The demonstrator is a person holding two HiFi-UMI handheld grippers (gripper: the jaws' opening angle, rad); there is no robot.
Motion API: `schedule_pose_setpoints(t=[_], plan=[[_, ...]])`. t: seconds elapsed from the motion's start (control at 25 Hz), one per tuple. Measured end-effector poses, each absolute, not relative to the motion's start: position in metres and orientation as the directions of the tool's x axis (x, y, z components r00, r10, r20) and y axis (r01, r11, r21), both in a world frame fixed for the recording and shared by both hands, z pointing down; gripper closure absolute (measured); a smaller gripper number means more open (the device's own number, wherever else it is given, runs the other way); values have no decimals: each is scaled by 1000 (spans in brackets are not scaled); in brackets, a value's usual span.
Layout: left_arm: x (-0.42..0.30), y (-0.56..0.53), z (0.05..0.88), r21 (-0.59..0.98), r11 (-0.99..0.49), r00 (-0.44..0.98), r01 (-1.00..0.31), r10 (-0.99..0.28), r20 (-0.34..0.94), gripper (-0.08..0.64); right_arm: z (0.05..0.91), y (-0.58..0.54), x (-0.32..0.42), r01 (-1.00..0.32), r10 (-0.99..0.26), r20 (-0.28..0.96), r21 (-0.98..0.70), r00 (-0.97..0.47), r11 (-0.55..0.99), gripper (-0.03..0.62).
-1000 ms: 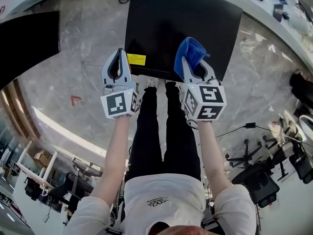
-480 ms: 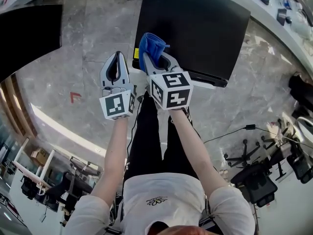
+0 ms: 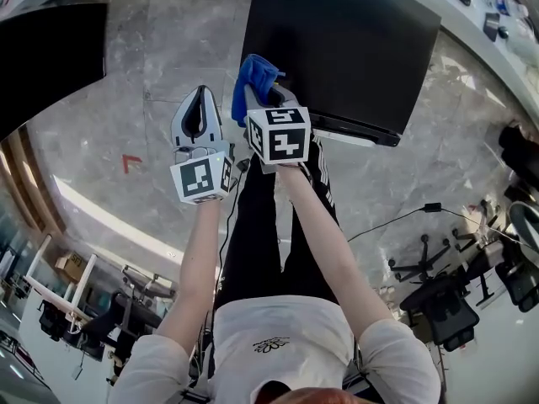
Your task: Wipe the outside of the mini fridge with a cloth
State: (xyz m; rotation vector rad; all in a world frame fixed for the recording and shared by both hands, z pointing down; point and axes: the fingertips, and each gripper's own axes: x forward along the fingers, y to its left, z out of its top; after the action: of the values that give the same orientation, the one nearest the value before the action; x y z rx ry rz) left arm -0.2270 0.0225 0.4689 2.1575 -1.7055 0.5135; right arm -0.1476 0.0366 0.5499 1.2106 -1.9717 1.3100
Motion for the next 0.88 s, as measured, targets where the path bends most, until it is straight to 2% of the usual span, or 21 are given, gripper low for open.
schedule_pose_setpoints(t=[0.48,0.88], plan=[[-212,17,472,57,-305,293,-951,-825,484,555,550,45,-43,-947,-458,834,-311,-309,73,517],[-200,26,484,61,-352,336,-934,-807,487,555,552,65,37,-982,-465,865,-173,-188,75,517]])
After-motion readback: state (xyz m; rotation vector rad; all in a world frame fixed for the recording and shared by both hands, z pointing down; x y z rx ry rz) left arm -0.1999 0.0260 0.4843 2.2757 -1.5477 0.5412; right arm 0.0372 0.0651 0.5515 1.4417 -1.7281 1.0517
